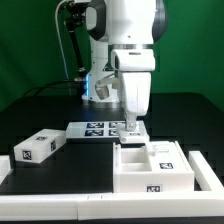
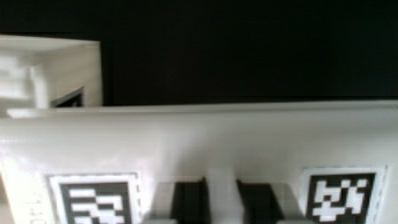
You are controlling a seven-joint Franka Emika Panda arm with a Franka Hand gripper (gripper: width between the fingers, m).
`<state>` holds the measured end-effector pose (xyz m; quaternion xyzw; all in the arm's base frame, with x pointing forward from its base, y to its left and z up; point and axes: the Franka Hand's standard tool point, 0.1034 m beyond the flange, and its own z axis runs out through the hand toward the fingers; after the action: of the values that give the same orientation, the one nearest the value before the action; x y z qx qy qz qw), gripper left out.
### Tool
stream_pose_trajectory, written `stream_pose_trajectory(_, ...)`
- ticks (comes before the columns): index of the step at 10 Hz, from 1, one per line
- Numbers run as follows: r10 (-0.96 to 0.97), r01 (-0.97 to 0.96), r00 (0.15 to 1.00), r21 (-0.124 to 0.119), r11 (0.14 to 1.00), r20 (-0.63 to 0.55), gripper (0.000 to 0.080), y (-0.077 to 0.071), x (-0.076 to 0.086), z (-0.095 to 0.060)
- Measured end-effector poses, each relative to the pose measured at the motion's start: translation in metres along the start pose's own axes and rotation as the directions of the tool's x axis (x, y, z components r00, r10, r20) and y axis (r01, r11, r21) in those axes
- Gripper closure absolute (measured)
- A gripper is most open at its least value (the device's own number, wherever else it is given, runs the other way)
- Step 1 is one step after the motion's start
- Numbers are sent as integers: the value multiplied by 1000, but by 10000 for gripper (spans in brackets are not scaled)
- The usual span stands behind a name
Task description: Assemble cabinet
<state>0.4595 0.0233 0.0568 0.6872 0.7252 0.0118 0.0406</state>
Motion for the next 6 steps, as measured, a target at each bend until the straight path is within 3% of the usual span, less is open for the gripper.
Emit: stream_pose_trajectory(6,8,-8,1000,19,1000,10,729,4,-4,3)
